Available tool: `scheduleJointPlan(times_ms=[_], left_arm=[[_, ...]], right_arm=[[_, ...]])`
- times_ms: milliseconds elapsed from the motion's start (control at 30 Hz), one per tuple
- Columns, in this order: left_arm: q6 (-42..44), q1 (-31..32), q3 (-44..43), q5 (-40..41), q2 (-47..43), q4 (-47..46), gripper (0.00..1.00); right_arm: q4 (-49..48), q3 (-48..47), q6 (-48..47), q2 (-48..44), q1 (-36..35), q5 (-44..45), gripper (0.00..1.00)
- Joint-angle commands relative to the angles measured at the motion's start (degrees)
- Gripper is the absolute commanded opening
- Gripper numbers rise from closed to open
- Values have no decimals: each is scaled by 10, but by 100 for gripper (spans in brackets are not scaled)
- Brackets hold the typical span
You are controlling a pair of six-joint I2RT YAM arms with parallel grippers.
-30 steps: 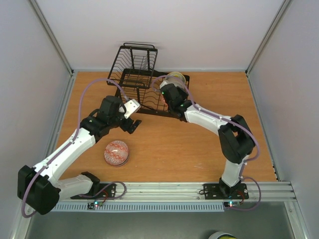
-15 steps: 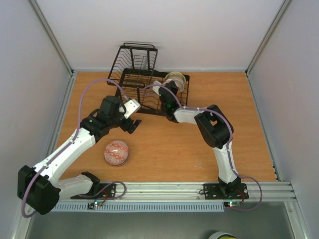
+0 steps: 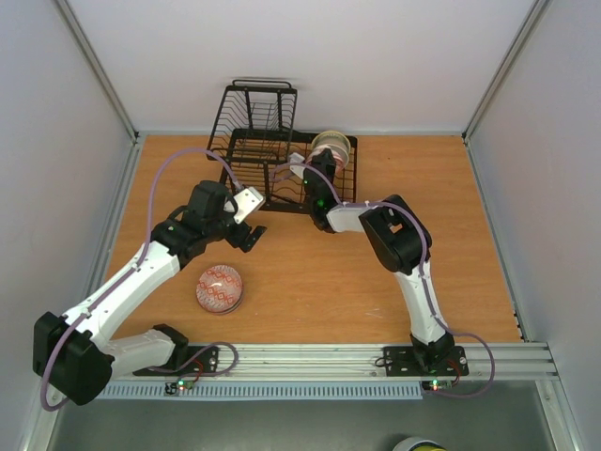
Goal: Load the bowls into the dish rack
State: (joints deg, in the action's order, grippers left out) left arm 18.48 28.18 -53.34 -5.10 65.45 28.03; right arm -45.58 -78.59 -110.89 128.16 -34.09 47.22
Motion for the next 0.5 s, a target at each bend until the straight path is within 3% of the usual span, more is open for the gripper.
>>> scheduleJointPlan(times_ms=[0, 467], left_arm=[[1, -3, 3, 4, -3, -20, 99], [2, -3, 3, 3, -7, -18, 99]], right_arm=[[-149, -32, -80, 21, 17, 16, 1], [-276, -30, -190, 76, 23, 4, 1]])
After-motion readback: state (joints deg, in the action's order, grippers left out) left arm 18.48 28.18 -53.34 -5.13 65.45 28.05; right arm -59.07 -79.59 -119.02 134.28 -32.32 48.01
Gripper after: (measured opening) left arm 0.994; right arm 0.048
